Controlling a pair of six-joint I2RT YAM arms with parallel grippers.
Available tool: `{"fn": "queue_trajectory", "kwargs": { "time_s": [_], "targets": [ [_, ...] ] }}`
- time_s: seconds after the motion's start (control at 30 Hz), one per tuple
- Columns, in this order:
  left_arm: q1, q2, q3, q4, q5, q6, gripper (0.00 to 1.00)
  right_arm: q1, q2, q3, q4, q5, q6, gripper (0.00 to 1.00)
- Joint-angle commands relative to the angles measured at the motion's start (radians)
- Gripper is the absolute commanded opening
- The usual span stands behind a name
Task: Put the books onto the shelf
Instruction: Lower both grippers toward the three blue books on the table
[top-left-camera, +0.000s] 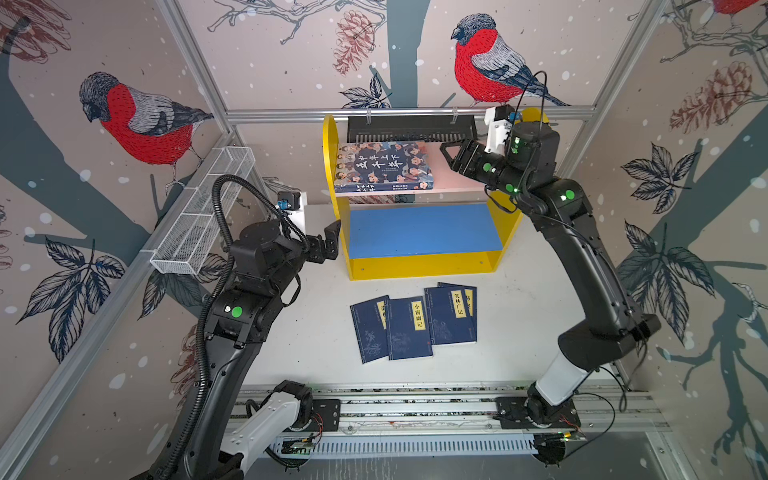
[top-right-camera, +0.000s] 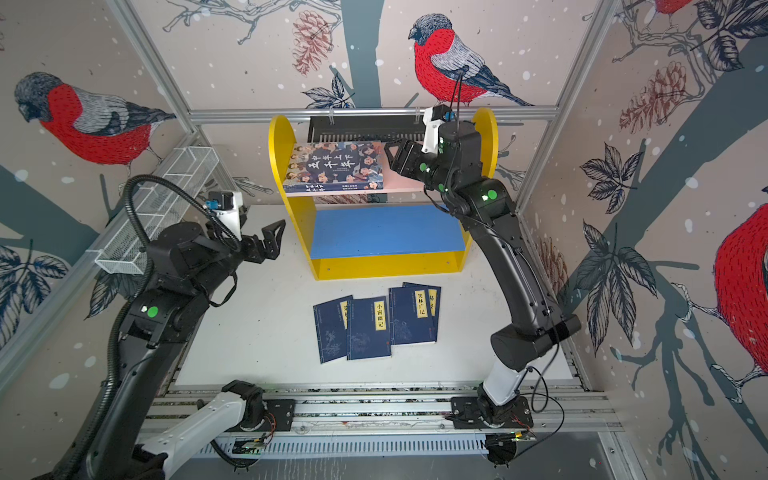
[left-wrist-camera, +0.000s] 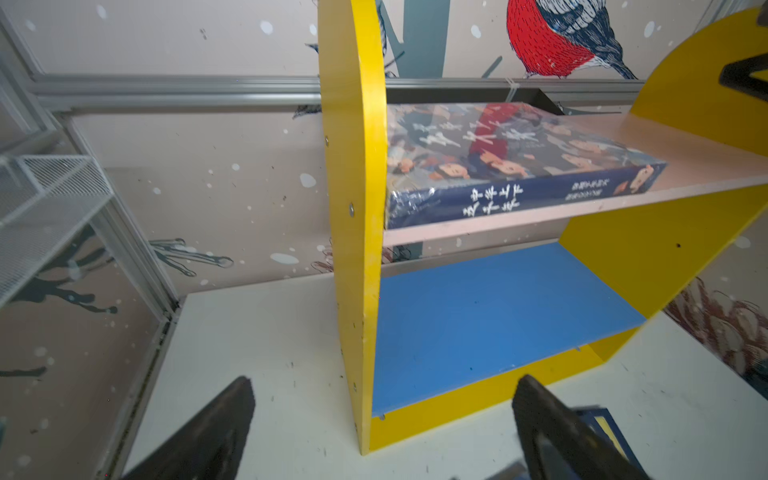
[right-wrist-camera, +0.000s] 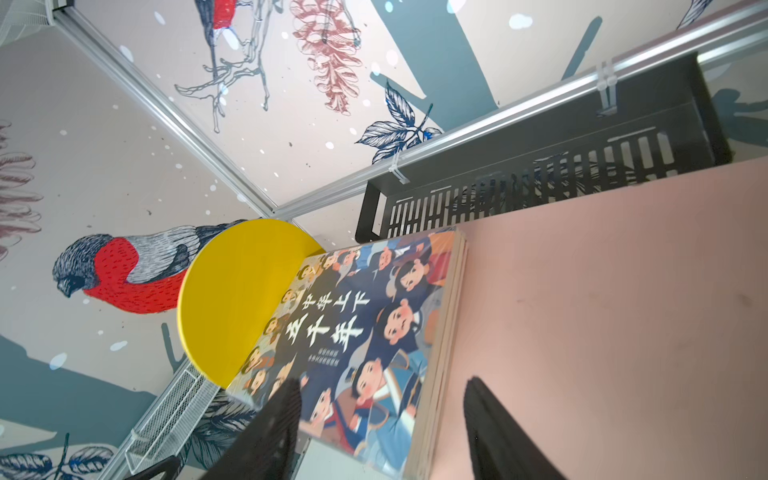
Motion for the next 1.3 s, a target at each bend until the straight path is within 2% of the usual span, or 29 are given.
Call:
{"fn": "queue_trajectory", "kwargs": {
  "time_s": [0.0, 0.1, 0.2, 0.37, 0.5, 0.67, 0.83, 1.03, 1.1, 1.2, 1.27],
  "targets": [
    [0.003, -0.029, -0.067, -0.041, 0.157, -0.061, 0.97, 0.082, -0.130, -0.134, 0.078, 0.164, -0.076, 0.64],
    [0.003, -0.043, -0.116, -0.066, 0.247, -0.106, 0.97, 0.186, -0.308, -0.369, 0.131, 0.265, -0.074, 0.62],
    [0.003, -0.053, -0.159, -0.069, 0.339, -0.156, 0.96, 0.275, -0.498, -0.627, 0.206, 0.303, -0.043, 0.61],
    [0.003, -0.073, -0.250, -0.032, 0.455, -0.253, 0.96, 0.451, -0.722, -0.918, 0.243, 0.418, 0.000, 0.60],
    [0.003, -0.089, -0.332, 0.001, 0.521, -0.341, 0.95, 0.552, -0.820, -1.051, 0.247, 0.456, 0.047, 0.59],
    [0.004, -0.131, -0.467, 0.062, 0.571, -0.414, 0.94, 0.627, -0.864, -1.172, 0.245, 0.448, 0.111, 0.59],
    [0.002, -0.121, -0.532, 0.063, 0.546, -0.417, 0.94, 0.647, -0.822, -1.226, 0.192, 0.408, 0.169, 0.60],
    [0.003, -0.064, -0.588, 0.095, 0.524, -0.430, 0.93, 0.630, -0.768, -1.351, 0.220, 0.354, 0.262, 0.63],
    [0.002, -0.058, -0.619, 0.133, 0.527, -0.456, 0.93, 0.597, -0.747, -1.404, 0.246, 0.313, 0.300, 0.64],
    [0.002, -0.044, -0.669, 0.183, 0.547, -0.470, 0.93, 0.490, -0.716, -1.479, 0.272, 0.243, 0.368, 0.64],
    [0.003, -0.012, -0.691, 0.196, 0.545, -0.463, 0.93, 0.410, -0.710, -1.540, 0.344, 0.156, 0.376, 0.63]
  ]
}}
